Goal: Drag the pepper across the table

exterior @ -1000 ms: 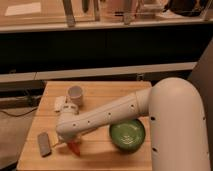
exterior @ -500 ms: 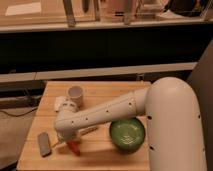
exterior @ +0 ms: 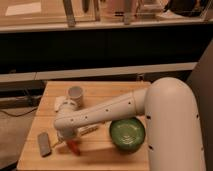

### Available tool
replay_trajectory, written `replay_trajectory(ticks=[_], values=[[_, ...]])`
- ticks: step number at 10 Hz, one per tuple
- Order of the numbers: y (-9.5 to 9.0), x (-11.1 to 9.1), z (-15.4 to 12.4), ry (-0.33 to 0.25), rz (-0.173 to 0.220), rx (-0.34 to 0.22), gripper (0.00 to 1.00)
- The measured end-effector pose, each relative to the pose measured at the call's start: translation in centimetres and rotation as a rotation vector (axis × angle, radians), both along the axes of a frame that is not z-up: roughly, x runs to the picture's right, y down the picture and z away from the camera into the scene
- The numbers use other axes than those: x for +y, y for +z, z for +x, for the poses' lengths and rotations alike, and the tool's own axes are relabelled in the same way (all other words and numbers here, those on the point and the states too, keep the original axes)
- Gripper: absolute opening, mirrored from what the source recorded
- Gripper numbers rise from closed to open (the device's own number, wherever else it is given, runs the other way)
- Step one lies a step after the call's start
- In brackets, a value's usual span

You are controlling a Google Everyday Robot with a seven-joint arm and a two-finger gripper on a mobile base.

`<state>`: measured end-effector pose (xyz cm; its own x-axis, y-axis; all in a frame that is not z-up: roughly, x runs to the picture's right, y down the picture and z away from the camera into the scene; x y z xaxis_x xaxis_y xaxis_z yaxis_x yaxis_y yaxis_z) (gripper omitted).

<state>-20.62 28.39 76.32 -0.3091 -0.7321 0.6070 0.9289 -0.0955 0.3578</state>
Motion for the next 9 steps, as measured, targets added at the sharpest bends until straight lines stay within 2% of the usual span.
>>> replay_trajectory(ticks=[6, 9], values=[[0.41, 0.24, 0.08, -0.016, -0.043, 0.026, 0.80], [0.73, 0.28, 0.16, -0.017, -0.005, 0.052, 0.80]])
